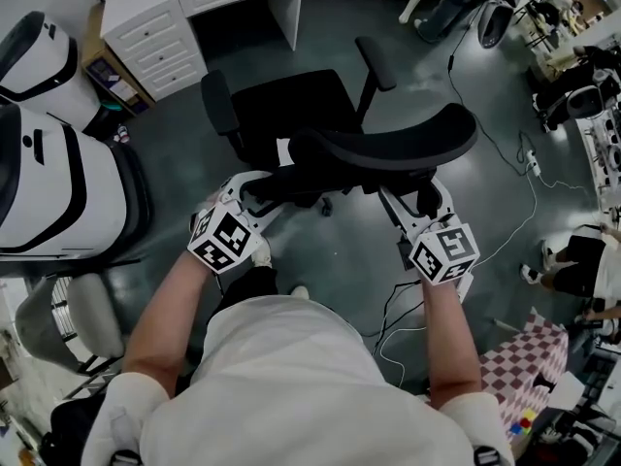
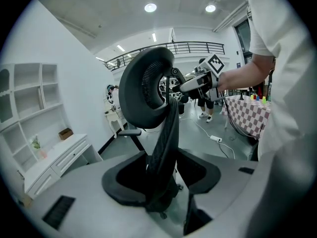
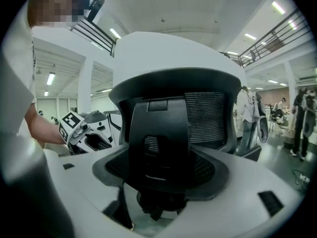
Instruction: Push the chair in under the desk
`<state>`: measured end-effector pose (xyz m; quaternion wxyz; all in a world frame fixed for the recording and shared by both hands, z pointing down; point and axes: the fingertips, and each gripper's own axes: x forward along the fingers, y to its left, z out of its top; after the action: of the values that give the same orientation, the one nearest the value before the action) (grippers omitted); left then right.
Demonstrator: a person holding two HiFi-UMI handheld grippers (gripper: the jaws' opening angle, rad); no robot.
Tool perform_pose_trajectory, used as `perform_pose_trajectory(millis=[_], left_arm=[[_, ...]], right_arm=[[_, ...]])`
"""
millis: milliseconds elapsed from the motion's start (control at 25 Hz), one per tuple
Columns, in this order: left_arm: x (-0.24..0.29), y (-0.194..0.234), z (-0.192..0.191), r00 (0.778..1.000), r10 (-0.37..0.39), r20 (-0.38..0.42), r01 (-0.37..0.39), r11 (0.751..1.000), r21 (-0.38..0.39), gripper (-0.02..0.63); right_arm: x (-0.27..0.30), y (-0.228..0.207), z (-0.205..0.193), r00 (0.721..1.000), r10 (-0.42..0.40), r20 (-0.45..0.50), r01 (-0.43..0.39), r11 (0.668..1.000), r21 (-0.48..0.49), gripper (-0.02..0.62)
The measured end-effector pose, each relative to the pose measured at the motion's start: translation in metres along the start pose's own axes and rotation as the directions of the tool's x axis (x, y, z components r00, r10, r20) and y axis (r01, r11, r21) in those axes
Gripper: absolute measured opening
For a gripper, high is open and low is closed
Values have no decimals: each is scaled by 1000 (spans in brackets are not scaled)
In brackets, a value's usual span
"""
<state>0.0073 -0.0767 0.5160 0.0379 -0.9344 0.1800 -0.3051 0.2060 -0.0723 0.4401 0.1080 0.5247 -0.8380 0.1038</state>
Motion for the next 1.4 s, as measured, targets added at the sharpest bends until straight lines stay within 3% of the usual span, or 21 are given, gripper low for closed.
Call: perform_pose_trajectory(millis=[1400], left_arm=[[12, 126, -17, 999, -45, 15, 45, 999, 0, 187]], right_arm=[[124, -18, 40, 1000, -1, 16, 0, 1000, 7, 308]])
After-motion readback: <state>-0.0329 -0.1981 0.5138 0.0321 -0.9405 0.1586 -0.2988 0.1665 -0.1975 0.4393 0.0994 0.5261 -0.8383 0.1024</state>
